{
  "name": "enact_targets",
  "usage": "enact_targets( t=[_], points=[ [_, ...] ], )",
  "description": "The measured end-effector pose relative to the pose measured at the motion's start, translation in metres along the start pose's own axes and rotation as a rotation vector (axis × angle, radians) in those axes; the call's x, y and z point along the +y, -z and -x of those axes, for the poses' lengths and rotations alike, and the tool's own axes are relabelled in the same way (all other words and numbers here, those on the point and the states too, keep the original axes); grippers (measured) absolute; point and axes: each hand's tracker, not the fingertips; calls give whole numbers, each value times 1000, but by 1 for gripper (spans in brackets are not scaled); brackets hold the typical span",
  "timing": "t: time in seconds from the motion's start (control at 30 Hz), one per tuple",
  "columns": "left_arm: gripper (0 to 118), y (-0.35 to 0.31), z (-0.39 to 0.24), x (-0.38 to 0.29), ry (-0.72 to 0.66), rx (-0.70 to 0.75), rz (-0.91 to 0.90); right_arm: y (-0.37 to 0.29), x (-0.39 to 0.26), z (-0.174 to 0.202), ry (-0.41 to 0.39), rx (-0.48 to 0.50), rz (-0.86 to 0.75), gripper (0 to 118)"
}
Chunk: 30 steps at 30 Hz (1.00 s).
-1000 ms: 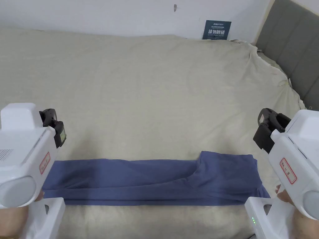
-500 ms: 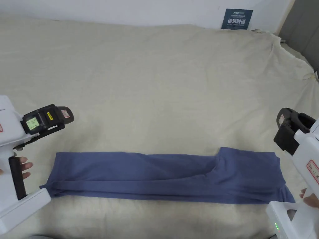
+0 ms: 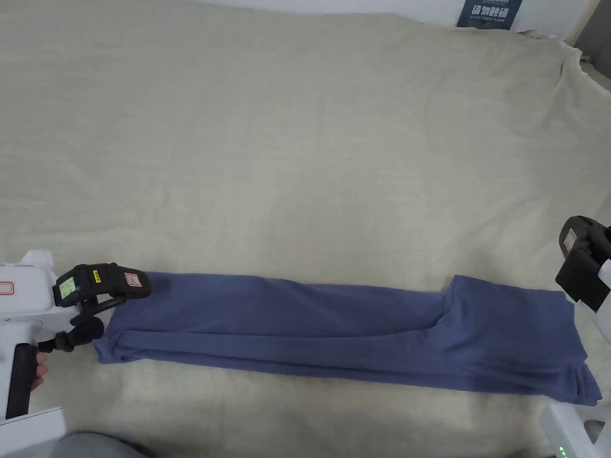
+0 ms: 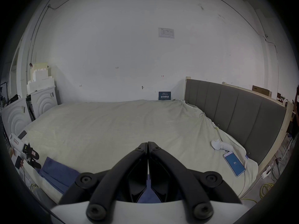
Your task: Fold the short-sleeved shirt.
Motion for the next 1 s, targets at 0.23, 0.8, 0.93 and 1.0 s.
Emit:
enact_targets(
  t=[0.23,0.8,0.93,1.0],
  points=[
    [106,4,4,-4,11,-12,-8,5,0,2,1,3,29,0],
    [3,-26,-80,-19,156,228,-113,1,-5,-7,30,21,38,0],
    [3,-46,-134,-35,246,274,-148,-3,-1,-14,43,28,17,0],
    [3,-50,-162,-46,310,264,-160,-5,1,-17,52,32,1,0]
  ],
)
